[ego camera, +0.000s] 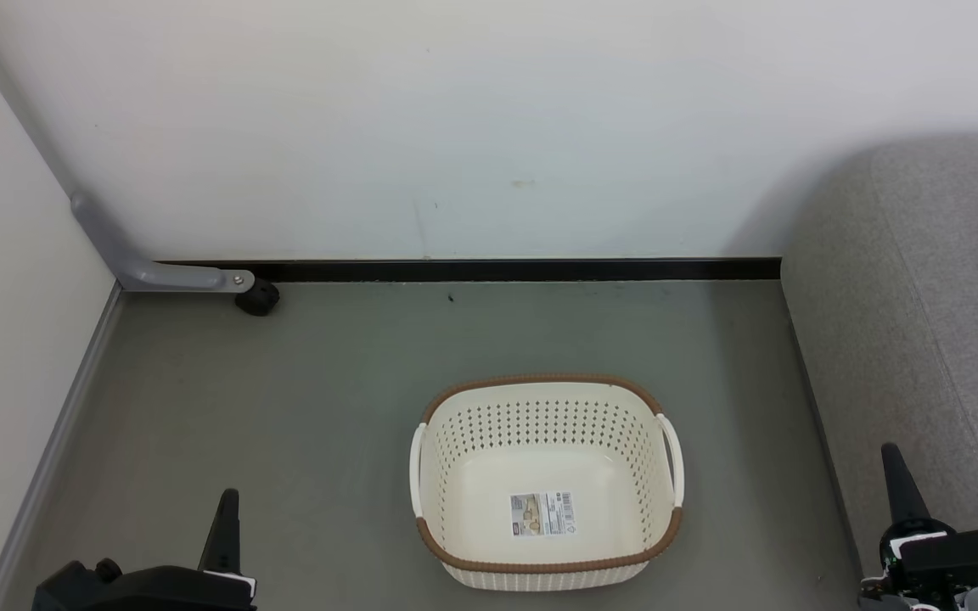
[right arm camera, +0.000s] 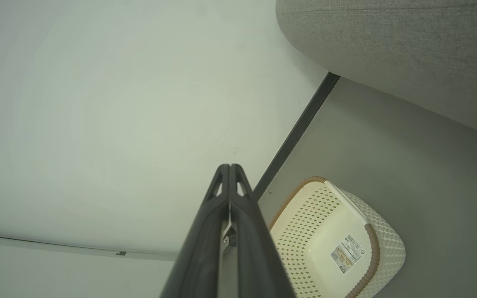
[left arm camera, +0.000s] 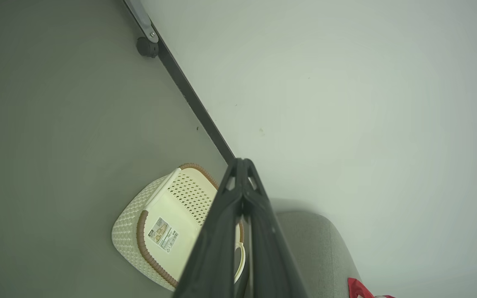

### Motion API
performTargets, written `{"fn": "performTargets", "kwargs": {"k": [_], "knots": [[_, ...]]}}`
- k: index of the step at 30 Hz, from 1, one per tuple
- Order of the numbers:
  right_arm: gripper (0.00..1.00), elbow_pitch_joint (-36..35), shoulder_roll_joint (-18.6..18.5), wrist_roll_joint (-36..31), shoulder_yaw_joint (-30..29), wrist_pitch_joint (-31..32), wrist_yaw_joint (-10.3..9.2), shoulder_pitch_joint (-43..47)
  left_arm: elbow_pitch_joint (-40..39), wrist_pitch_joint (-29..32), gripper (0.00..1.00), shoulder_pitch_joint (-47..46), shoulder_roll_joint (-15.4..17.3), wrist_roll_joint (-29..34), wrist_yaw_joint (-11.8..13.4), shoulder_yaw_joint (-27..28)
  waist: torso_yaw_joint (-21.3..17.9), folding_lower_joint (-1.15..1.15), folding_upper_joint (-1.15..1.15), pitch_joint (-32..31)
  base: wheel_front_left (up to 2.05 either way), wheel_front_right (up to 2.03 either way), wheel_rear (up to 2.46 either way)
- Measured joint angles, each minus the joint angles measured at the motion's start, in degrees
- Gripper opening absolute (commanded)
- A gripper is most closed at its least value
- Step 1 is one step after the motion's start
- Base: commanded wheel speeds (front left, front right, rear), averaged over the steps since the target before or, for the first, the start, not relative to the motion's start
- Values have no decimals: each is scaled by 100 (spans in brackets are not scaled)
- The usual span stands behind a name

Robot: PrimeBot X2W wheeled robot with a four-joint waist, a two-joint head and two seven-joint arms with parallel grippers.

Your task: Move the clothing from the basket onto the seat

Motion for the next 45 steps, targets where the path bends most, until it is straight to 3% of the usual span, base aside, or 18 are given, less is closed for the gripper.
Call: {"fn": "performTargets", "kwargs": {"k": [32,45], "knots": [[0,-359,137,2172,-463,606,0,-24,-468,614,0,-10,-87,-2081,-358,481,-109,0,0,2,0,0,0],[0,-380,152,2283,-497,650,0,-24,-510,645,0,-12,-99,-2152,-402,501,-113,0,0,2,0,0,0]]}}
